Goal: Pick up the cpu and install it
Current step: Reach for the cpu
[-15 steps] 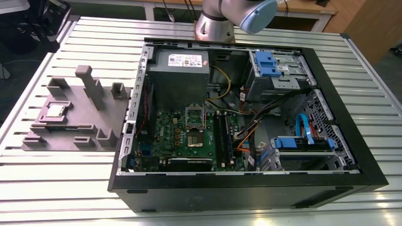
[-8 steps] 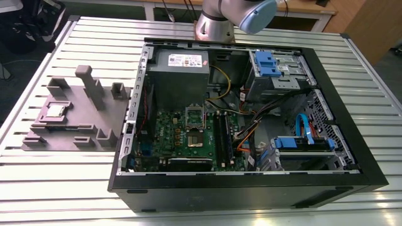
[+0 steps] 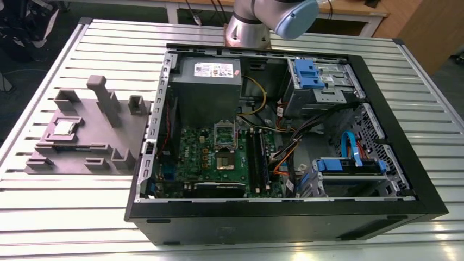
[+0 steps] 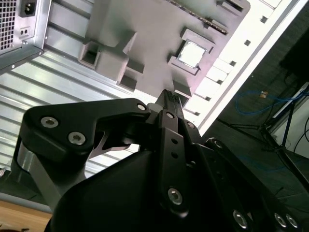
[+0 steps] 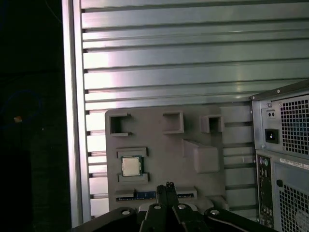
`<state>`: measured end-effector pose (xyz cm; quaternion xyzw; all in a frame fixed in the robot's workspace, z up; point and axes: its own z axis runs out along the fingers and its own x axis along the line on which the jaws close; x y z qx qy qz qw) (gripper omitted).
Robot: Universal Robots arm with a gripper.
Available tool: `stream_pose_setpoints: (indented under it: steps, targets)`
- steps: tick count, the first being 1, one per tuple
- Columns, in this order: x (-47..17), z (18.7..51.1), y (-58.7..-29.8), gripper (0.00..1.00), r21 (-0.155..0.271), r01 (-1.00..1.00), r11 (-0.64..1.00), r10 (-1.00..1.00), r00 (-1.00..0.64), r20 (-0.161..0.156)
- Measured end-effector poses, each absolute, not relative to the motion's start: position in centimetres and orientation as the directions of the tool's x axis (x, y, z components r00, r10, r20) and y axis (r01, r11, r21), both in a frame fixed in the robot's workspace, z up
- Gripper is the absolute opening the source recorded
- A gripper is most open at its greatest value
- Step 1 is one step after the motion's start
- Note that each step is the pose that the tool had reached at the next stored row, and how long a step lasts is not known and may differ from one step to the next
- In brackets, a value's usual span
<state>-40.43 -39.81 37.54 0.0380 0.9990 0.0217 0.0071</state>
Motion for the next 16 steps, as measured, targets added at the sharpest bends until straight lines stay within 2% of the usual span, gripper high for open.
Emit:
stream_pose_setpoints:
  steps: [16]
  targets:
    - [-43.8,37.4,-39.8,0.11,0.044,0.076,0.996,0.076,-0.997,-0.012]
